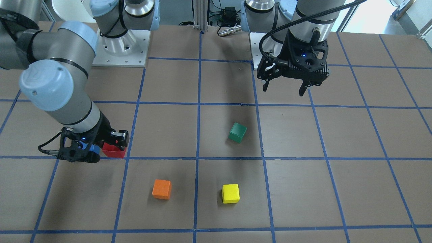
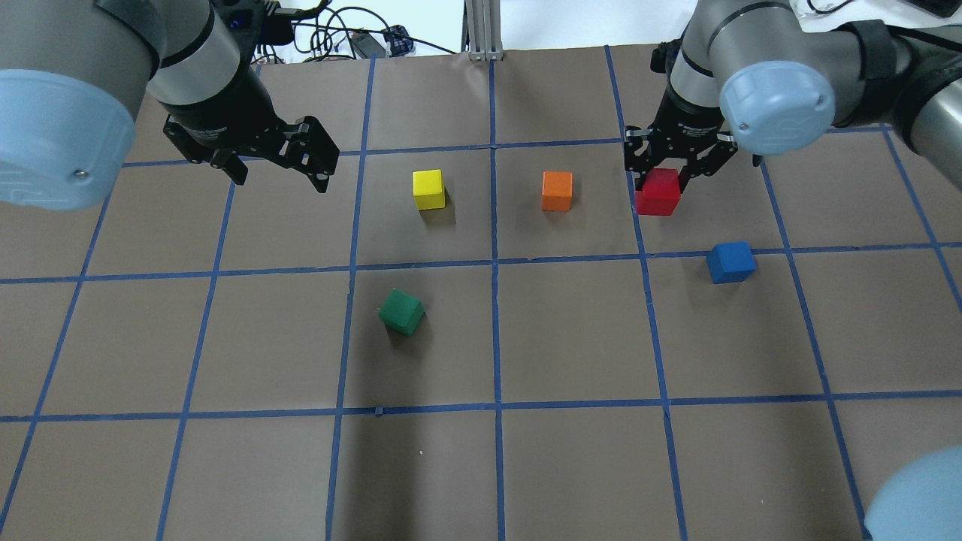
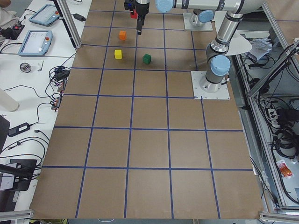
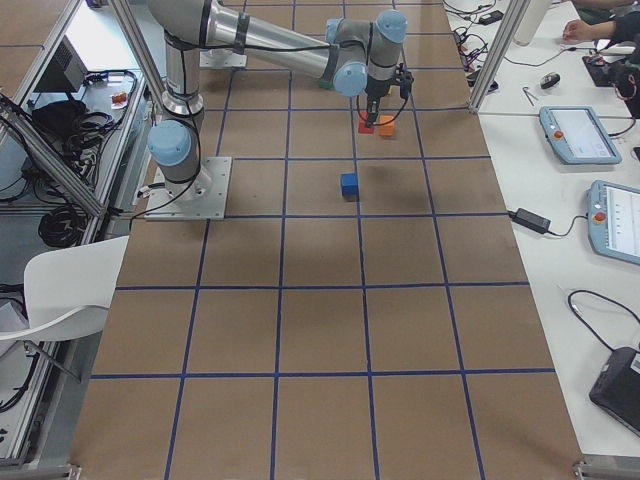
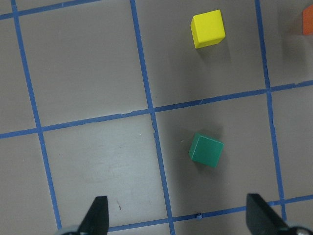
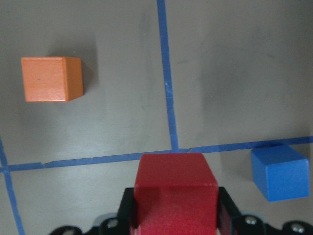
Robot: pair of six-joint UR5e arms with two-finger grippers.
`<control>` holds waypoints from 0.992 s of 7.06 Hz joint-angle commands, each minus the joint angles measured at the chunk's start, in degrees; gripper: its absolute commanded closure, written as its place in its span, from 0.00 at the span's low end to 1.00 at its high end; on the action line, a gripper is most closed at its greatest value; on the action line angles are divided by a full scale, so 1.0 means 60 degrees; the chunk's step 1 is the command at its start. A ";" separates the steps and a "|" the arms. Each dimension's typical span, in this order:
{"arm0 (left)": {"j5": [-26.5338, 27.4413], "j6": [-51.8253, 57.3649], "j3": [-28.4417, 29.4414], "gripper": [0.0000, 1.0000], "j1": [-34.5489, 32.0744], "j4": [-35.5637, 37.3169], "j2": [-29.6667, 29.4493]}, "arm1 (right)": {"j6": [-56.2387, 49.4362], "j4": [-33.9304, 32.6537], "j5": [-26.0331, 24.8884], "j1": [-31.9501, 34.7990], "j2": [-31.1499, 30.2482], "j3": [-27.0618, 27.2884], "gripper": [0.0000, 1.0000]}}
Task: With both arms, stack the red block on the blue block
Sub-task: 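Lift the red cube with the right gripper and carry it over the blue cube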
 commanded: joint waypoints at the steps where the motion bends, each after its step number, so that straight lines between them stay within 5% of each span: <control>1: 0.0018 0.0017 -0.0006 0.00 0.0013 0.0004 0.0000 | -0.1436 -0.0122 -0.0593 -0.0586 0.0000 0.0171 1.00; 7: 0.0004 0.0018 -0.0065 0.00 0.0028 0.0122 0.0000 | -0.2615 -0.0956 -0.0536 -0.1467 0.0088 0.1211 1.00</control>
